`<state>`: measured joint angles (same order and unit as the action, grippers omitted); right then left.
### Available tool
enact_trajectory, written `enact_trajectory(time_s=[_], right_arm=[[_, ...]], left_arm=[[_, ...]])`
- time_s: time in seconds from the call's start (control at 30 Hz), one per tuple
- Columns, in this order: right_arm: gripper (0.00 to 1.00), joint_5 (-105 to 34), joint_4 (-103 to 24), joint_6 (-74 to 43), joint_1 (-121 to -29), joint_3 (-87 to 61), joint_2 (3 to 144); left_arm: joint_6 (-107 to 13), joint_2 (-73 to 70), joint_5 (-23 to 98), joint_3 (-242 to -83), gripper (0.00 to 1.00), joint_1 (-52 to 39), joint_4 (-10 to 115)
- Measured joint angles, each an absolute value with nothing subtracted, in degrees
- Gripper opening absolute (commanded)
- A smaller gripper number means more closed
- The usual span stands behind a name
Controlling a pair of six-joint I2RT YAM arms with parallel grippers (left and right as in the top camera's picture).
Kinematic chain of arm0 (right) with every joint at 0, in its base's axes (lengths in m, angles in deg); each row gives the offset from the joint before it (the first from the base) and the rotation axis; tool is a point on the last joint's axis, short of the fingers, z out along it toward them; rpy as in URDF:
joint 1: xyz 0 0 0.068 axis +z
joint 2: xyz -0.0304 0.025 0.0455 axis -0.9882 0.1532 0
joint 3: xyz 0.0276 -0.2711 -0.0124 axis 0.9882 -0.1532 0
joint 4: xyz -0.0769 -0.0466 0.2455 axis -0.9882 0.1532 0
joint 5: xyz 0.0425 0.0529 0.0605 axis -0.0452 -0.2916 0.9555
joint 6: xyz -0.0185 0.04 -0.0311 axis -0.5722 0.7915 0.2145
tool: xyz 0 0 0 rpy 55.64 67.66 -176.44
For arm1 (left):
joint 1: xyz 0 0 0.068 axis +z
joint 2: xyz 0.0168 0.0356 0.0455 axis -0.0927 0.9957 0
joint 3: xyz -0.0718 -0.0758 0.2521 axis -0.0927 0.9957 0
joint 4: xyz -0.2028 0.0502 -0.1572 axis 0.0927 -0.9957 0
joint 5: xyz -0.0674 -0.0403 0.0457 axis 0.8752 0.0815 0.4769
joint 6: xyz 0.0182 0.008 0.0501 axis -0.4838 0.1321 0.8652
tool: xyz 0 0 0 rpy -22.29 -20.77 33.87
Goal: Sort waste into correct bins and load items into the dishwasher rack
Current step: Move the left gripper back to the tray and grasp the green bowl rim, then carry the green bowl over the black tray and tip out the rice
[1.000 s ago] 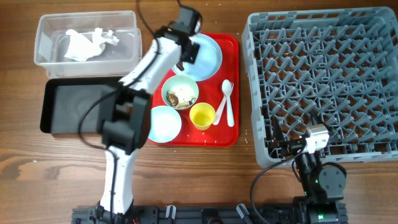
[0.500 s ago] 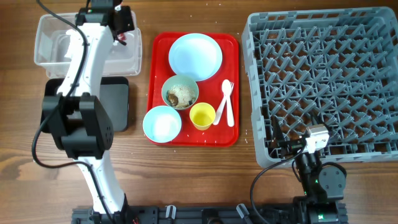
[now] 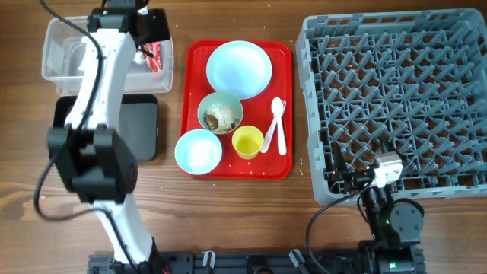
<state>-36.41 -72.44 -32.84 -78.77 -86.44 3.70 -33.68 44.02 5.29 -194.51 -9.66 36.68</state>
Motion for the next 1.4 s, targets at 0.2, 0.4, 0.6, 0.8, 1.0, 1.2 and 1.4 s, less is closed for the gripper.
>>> enact_trajectory(time_s=[0.2,0.4,0.6,0.8,1.0,1.2,1.4], right_arm=[[1.00,-36.41,-72.44,-32.84,-78.77,-86.44,3.70],[1.00,-36.41,-72.44,-32.84,-78.77,-86.44,3.70],[1.00,-36.41,-72.44,-32.84,-78.77,-86.44,3.70],[1.00,-36.41,-72.44,-32.84,-78.77,-86.44,3.70],[1.00,-36.41,-72.44,-32.84,-78.77,-86.44,3.70],[1.00,-36.41,-72.44,-32.84,-78.77,-86.44,3.70],[1.00,-36.41,-72.44,-32.84,-78.77,-86.44,3.70]], left_arm=[[-34.06,40.64,13.05,-194.03,0.67,-20.32,25.69],[-34.84,44.68,15.98,-187.93,0.67,-27.99,26.21],[-37.42,49.05,17.16,-183.76,0.58,-33.81,29.38],[-41.73,49.73,17.14,-180.91,0.38,-34.64,32.05],[-45.20,50.10,15.89,-177.09,0.33,-34.64,34.36],[-46.75,50.12,15.46,-175.67,0.04,-34.64,35.44],[-47.10,49.71,13.86,-175.73,0.04,-34.66,35.13]])
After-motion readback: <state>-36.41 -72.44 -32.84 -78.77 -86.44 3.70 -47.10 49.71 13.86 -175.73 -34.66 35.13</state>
